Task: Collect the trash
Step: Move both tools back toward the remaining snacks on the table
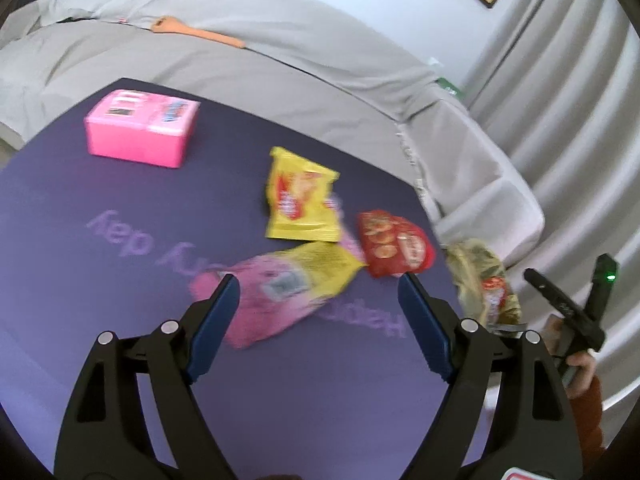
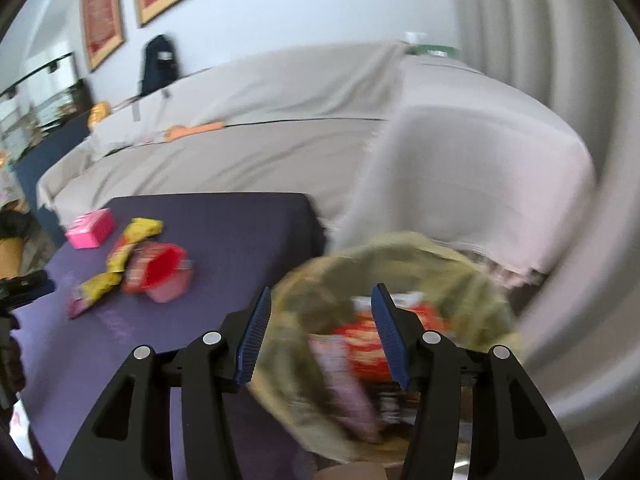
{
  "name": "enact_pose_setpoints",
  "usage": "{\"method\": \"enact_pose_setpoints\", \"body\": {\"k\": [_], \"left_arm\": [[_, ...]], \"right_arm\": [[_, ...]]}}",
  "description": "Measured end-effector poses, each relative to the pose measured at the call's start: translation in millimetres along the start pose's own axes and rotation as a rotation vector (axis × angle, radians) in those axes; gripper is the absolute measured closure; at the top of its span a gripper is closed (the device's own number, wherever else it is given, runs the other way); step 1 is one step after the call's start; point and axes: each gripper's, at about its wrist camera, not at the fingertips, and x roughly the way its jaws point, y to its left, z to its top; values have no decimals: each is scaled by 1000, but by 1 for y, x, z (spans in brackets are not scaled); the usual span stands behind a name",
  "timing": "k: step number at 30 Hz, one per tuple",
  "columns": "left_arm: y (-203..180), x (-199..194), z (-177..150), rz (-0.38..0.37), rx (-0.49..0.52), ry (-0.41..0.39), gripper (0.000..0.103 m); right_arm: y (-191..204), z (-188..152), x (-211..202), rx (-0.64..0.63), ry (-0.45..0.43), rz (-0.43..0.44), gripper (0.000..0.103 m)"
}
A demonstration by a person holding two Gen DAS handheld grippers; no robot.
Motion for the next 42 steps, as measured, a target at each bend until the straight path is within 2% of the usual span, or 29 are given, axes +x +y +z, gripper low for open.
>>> {"method": "enact_pose_setpoints", "body": {"k": [3,6,9,12,15,18,25,27,31,33,35,37,39,42], "left_arm": [[14,1,-4,37,28,20,26],[20,3,-11,59,101,49,26],[24,7,-16,55,145,72,26],[25,12,-11,33,151,80,26],[21,17,-4,38,174,81,27],[20,14,6,42,150,62,27],[32,0,4,114,117,31,27],[39,-4,2,125,106,30,27],[53,-14,-1,107,80,24,27],[60,-20,-2,93,63,15,27],[65,-23,-2,83,53,10,27],[69,-25,-4,70,45,8,27],[72,-26,-6,55,41,9,27],[73,-26,-9,34,34,11,27]], "right_arm": [[30,-1,7,-34,19,71,53],[61,-7,21,-61,59,136,52],[84,-15,34,-81,102,177,47],[104,-25,48,-108,150,203,47],[118,-29,56,-137,170,200,47],[131,-22,60,-164,147,182,47],[180,5,92,-224,124,124,47],[190,10,102,-236,136,105,47],[207,14,130,-260,220,82,47],[211,12,135,-278,232,67,63],[212,12,134,-280,230,54,67],[211,15,128,-260,217,64,74],[210,18,120,-254,207,77,89],[207,23,107,-246,194,89,92]]}}
